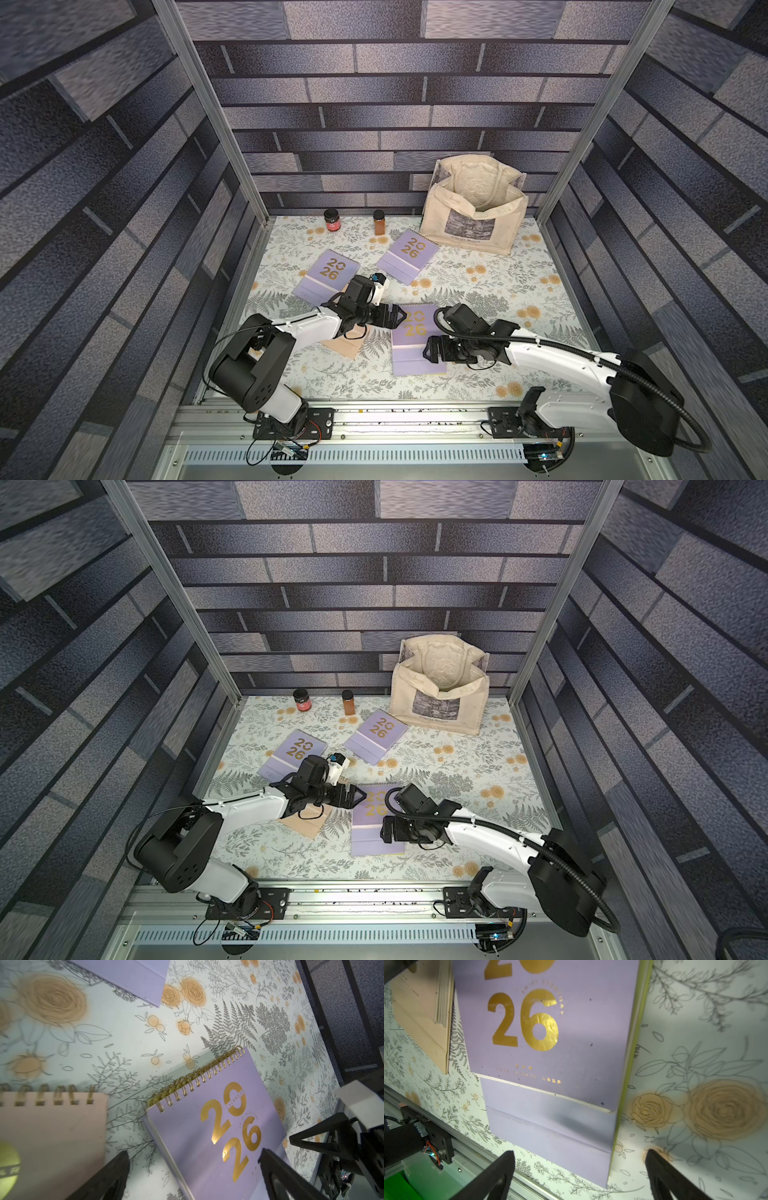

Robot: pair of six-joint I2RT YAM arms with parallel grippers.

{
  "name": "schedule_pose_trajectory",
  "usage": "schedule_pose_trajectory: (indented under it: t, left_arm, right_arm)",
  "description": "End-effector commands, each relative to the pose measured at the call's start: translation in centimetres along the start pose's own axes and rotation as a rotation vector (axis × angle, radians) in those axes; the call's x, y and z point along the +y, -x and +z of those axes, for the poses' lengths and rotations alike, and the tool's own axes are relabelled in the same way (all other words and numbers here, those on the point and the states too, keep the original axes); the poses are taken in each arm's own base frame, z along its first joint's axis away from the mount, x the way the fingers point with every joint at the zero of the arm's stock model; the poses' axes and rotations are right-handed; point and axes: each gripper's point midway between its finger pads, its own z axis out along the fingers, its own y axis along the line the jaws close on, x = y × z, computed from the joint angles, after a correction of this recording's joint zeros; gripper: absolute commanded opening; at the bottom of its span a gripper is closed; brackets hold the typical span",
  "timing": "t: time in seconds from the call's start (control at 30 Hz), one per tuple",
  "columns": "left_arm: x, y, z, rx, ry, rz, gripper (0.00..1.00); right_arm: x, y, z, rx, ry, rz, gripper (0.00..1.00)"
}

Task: Stack the calendars
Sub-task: Adjust the calendar at the calendar, then pick up the calendar at the center of the board.

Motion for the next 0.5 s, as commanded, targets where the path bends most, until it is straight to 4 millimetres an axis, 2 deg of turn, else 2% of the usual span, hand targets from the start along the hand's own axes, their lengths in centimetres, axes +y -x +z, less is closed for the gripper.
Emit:
schedule_pose_trajectory:
  t: [0.0, 0.1, 0.2, 0.33, 0.37, 0.47]
  left_arm:
    - [1.7, 3.2, -4.1, -0.084, 0.136, 0.056, 1.00]
    - [5.0, 5.1, -7.6, -0.171, 0.314, 0.014, 1.00]
    - [7.5, 5.3, -10.0, -0.207, 0.401, -0.072, 1.00]
    - [10.5, 4.8, -11.9, -0.191, 0.491, -0.158, 1.00]
    - [11.4, 4.3, -12.3, -0.168, 0.522, -0.196, 1.00]
    - [13.4, 2.5, -12.7, -0.085, 0.563, -0.291, 1.00]
  right_arm:
    - [0.3, 1.8, -2.7, -0.078, -0.030, -0.048, 1.00]
    - [3.4, 3.7, -3.8, -0.101, 0.036, -0.106, 0.98]
    - [7.2, 5.8, -3.6, -0.125, 0.088, -0.169, 0.97]
    - [12.2, 8.5, -1.3, -0.127, 0.144, -0.185, 0.97]
    - [13.8, 9.2, -0.7, -0.132, 0.169, -0.183, 0.96]
    - [16.7, 10.1, 1.6, -0.121, 0.179, -0.162, 0.95]
